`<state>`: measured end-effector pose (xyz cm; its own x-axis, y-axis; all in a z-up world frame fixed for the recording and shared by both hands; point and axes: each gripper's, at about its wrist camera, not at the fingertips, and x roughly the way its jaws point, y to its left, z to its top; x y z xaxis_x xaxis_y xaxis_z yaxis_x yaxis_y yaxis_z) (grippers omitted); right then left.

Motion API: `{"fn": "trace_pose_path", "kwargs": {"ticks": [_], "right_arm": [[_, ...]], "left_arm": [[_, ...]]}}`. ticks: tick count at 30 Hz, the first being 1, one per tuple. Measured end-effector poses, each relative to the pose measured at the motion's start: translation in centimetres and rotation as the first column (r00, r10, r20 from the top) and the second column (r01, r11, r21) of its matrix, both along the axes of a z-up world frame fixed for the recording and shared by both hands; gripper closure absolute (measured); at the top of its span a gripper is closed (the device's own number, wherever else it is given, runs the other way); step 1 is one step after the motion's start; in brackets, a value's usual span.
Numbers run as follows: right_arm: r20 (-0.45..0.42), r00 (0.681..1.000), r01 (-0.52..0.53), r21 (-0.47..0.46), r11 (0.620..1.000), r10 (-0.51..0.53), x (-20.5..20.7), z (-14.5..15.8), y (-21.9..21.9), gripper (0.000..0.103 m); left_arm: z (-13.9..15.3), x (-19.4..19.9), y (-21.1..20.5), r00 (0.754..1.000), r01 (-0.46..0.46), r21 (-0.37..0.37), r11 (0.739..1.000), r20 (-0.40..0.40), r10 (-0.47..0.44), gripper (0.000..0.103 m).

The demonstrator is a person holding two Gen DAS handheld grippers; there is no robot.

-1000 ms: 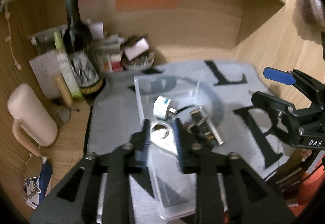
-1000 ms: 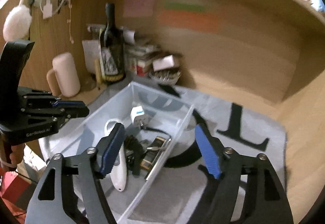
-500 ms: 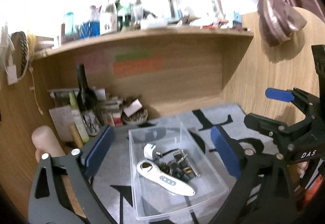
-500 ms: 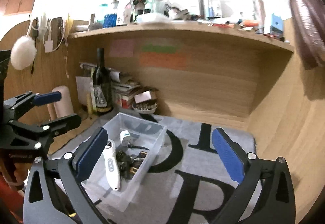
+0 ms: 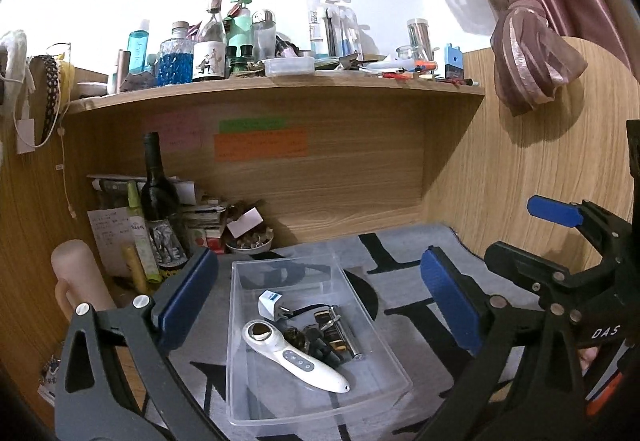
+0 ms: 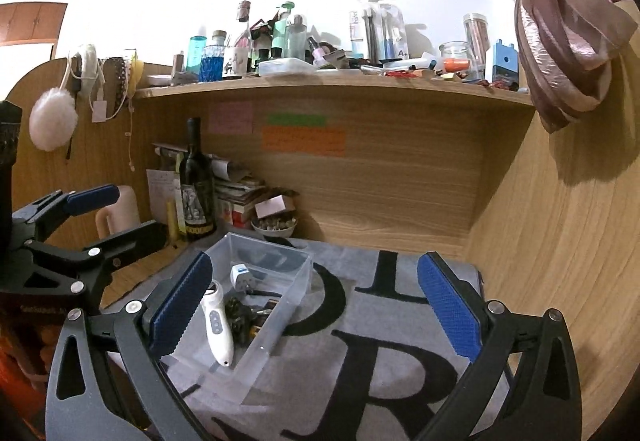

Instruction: Organize rigid objects

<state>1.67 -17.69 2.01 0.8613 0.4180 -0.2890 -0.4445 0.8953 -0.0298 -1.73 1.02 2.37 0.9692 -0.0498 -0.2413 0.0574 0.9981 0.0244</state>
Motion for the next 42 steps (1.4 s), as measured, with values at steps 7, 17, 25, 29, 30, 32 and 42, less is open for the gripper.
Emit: {"fn": "trace_pose_path", "kwargs": {"ticks": [7,17,25,29,30,32,42], "right_arm": [[0.004,1.000,-0.003,-0.002,1.000,0.003,-0.1,0.0,0.0,0.000],[0.013,1.000,-0.002,-0.008,1.000,0.002,-0.7,0.1,0.6,0.000],[0.012,1.000,-0.002,-0.007,1.000,0.002,-0.7,0.1,0.6,0.000],[0.010,1.000,-0.001,-0.005,1.000,0.001,-0.7,0.0,0.8,0.000],[0.009,1.000,-0.001,-0.005,1.000,0.001,-0.7,0.0,0.8,0.000],[0.009,1.000,-0.002,-0.005,1.000,0.002,-0.7,0.0,0.8,0.000],[0.010,1.000,0.000,-0.006,1.000,0.000,-0.8,0.0,1.0,0.000]], "left_arm": [[0.1,-0.1,0.5,1.000,-0.007,-0.021,1.000,0.001,0.007,0.000],[0.0,-0.1,0.9,1.000,-0.008,-0.030,1.000,-0.002,0.007,0.000],[0.0,0.0,1.0,1.000,-0.008,-0.035,0.999,-0.005,0.008,0.000],[0.0,0.0,1.0,1.000,-0.009,-0.037,0.999,-0.006,0.009,0.000],[0.0,0.0,1.0,1.000,-0.009,-0.037,0.999,-0.006,0.009,0.000],[0.0,0.0,1.0,1.000,-0.009,-0.038,0.999,-0.007,0.008,0.000],[0.0,0.1,1.0,1.000,-0.008,-0.038,0.999,-0.010,0.007,0.000]]}}
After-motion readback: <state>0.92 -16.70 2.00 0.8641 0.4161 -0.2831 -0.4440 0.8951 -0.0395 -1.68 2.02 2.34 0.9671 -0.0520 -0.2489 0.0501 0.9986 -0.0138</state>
